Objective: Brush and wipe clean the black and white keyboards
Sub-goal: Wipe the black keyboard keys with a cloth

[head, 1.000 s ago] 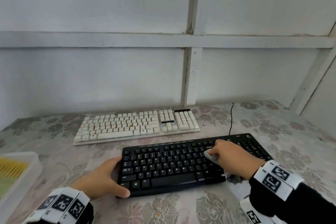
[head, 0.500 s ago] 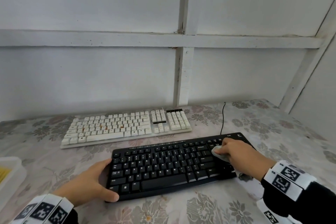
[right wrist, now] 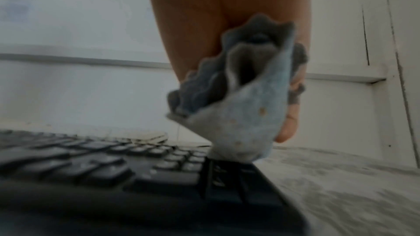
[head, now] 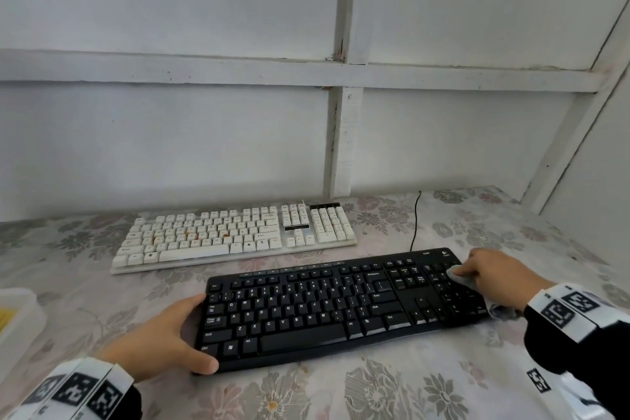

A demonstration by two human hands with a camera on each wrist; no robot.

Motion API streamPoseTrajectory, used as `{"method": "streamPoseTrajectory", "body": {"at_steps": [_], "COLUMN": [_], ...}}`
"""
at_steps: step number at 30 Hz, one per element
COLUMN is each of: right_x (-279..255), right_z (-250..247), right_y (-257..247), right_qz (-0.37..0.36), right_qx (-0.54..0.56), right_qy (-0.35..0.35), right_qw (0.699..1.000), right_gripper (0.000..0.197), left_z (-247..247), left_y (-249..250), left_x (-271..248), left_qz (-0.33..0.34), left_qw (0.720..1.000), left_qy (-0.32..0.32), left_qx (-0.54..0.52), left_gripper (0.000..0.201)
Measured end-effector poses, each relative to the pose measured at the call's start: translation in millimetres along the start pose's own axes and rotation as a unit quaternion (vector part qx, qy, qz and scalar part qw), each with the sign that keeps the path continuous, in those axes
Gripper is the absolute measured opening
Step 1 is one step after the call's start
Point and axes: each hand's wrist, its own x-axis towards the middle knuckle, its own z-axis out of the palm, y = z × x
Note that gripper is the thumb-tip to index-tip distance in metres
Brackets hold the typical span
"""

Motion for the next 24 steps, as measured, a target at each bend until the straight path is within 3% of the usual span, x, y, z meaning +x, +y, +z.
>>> {"method": "streamPoseTrajectory", "body": {"at_steps": [3, 7, 10, 12, 16, 24], "right_x": [-2.8, -6.7, -9.4, -11.3, -13.3, 1.6], "right_z": [-18.4, -15.8, 4.1, 9.6, 12.4, 8.8], "right_y": [-26.1, -73.6, -89.2, -84.6, -52.6, -0.2], "right_qz": [0.005, -0.102, -0.177, -0.167, -0.127, -0.040], "right_qx": [0.040, 0.067, 0.033, 0.041, -0.006, -0.050], "right_qy": [-0.003, -0.017, -0.010, 0.010, 0.034, 0.020], "right_qw": [0.999, 0.992, 0.984, 0.985, 0.991, 0.998], "right_gripper": [0.043, 0.021, 0.013, 0.010, 0.011, 0.037], "left_z": [0.7, 2.6, 2.2, 1.2, 1.3, 1.7], "left_y": [-0.9, 0.8, 0.0, -0.8, 2.0, 5.8], "left_x": [0.8, 1.3, 0.2, 0.6, -0.3, -3.0], "left_qz": [-0.015, -0.010, -0.008, -0.005, 0.000, -0.003], "left_qw": [1.000, 0.999, 0.999, 0.999, 0.999, 0.999], "left_qy": [0.011, 0.007, 0.002, 0.001, -0.003, -0.009], "left_qx": [0.008, -0.032, -0.041, -0.038, -0.046, -0.035], "left_gripper": [0.132, 0.111, 0.125, 0.134, 0.130, 0.130]}}
